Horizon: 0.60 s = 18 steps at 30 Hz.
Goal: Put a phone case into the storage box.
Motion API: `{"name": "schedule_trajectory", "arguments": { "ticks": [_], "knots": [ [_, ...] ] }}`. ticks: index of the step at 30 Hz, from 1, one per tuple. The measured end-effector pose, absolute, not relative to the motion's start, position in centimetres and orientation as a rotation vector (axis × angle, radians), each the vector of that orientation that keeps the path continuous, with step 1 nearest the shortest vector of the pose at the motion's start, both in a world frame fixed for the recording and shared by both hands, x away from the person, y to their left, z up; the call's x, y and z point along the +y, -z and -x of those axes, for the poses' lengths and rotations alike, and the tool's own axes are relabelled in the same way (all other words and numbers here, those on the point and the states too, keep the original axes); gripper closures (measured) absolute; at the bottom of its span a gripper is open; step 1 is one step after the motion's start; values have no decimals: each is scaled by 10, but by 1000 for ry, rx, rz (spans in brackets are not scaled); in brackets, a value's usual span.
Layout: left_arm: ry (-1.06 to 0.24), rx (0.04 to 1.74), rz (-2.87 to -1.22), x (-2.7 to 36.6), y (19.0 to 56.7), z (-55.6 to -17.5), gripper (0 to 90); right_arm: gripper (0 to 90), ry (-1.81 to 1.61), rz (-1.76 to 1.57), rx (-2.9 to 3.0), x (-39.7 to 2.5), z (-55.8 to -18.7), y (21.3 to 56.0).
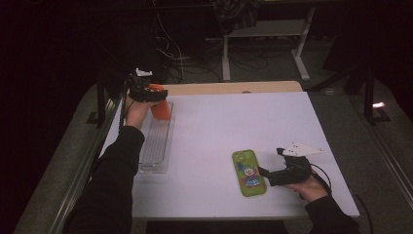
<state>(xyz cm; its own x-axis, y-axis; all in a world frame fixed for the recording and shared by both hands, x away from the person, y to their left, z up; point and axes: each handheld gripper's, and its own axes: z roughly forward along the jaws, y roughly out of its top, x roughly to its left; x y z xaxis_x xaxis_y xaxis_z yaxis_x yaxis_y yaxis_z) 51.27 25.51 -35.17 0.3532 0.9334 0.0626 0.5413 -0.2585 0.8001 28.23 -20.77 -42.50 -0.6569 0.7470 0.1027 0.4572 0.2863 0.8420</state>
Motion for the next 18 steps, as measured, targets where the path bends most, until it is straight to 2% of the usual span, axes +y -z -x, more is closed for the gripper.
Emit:
{"name": "schedule_trajectory", "arguments": {
  "ticks": [12, 18],
  "knots": [
    [-772, 1311, -1930, 245, 361, -521, 121, 0, -1310, -1090, 2253, -208, -282, 425],
    [-787, 1315, -1920, 243, 364, -526, 76, 0, -1312, -1101, 2260, -208, -282, 426]
  ]
}}
